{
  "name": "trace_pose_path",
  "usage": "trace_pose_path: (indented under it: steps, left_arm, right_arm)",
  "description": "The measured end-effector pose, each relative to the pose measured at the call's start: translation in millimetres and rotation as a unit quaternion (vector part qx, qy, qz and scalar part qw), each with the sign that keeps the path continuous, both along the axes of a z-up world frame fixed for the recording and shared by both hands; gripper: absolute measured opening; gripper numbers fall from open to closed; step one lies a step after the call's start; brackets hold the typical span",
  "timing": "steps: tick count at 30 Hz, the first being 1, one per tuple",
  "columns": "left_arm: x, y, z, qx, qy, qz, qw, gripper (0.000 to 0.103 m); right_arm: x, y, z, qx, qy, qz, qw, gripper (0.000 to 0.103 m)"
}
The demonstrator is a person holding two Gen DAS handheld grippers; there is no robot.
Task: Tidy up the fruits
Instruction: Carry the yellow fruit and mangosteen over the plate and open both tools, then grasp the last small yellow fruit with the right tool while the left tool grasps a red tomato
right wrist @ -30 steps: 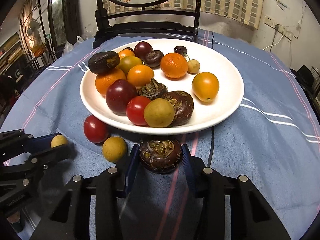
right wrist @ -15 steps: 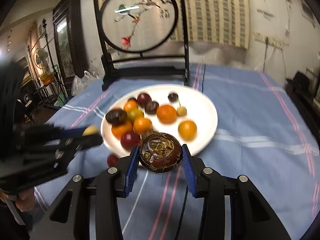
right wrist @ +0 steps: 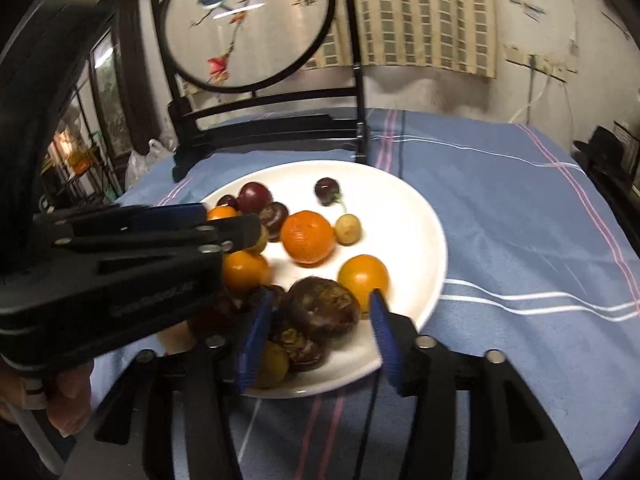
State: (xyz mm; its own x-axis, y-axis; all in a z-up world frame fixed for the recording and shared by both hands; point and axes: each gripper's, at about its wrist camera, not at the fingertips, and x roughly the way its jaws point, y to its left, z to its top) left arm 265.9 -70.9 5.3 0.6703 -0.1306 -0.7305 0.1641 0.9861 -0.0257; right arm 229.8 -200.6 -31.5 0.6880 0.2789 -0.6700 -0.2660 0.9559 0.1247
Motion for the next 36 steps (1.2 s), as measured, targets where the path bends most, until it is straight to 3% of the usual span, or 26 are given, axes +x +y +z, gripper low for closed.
trace_pose_path:
  steps: [7, 11, 17, 25, 29, 31, 33, 36]
  left_arm:
    - [-38, 28, 12, -0.015, -0.024, 0.018, 0.9994, 0.070]
    - [-69, 52, 8, -0.011, -0.034, 0.046, 0.9983, 0.082]
    - [-91, 83, -26, -0.022, 0.015, 0.081, 0.9964, 0.086]
    - [-89, 97, -56, -0.026, 0.045, 0.078, 0.9955, 0.085]
    - [-88, 99, -56, -0.040, 0.050, 0.077, 0.9950, 0.085]
    - [-89, 99, -55, -0.041, 0.047, 0.076, 0.9952, 0.085]
    - [-89, 97, -54, -0.040, 0.046, 0.071, 0.9956, 0.085]
    - [-90, 94, -54, -0.038, 0.045, 0.065, 0.9961, 0.085]
  right_arm:
    - [-23, -13, 6, 0.017, 0.005, 0.002, 1.000, 0.060]
    - [-46, -5, 4, 0.008, 0.021, 0.031, 0.999, 0.063]
    - [-78, 35, -13, -0.046, 0.048, 0.088, 0.994, 0.065]
    - [-67, 67, -34, -0.084, 0.080, 0.081, 0.990, 0.064]
    - [-56, 75, -39, -0.091, 0.081, 0.071, 0.990, 0.055]
    - [-51, 76, -40, -0.090, 0.078, 0.068, 0.991, 0.043]
    - [-48, 76, -39, -0.084, 0.075, 0.070, 0.991, 0.024]
    - [-52, 72, -37, -0.077, 0.066, 0.072, 0.992, 0.025]
